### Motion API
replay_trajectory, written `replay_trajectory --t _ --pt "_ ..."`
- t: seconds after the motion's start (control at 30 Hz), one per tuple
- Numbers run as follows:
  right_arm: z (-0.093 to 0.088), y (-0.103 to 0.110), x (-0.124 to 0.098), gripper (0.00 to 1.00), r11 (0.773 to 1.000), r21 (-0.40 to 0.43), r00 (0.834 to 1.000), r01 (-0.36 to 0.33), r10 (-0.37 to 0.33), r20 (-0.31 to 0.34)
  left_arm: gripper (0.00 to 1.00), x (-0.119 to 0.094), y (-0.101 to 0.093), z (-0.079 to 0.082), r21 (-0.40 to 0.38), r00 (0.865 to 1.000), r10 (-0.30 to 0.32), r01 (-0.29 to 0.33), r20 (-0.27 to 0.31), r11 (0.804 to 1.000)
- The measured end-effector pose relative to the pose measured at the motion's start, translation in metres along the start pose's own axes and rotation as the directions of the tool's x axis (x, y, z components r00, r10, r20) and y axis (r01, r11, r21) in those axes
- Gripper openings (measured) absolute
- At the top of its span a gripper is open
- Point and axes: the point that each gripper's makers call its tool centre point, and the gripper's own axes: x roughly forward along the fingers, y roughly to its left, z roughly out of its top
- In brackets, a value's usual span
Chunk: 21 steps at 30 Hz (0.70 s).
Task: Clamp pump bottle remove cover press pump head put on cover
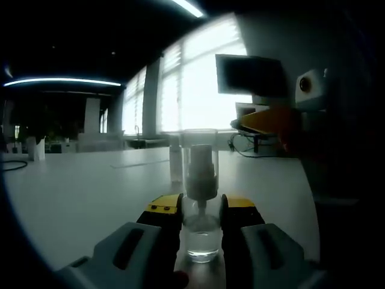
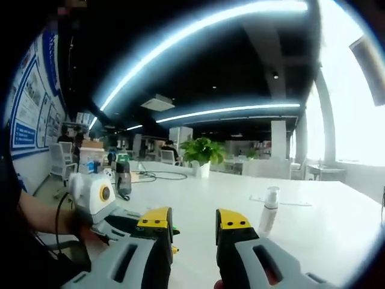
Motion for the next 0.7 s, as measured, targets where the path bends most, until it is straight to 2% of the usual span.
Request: replay_trajectory --t 0.17,0.33,0.7 --pt "-0.006 -0.01 -0.009 0.23 0.999 0.015 0.999 0.038 -0.039 0.002 0.16 0.0 -0.001 0.0 0.0 1.0 -0.001 0.001 0.0 1.0" --pt "-0.019 -0.029 -0.012 0.23 0.998 0.001 0.998 0.068 -0.068 -0.014 0.16 0.0 -0.001 0.0 0.001 1.0 -0.001 0.001 -0.001 1.0" --pt "-0.048 -0.052 -0.02 0.23 0.996 -0.013 0.996 0.089 -0.089 -0.031 0.16 -0.001 0.002 0.0 0.0 1.0 0.013 -0.013 -0.004 1.0"
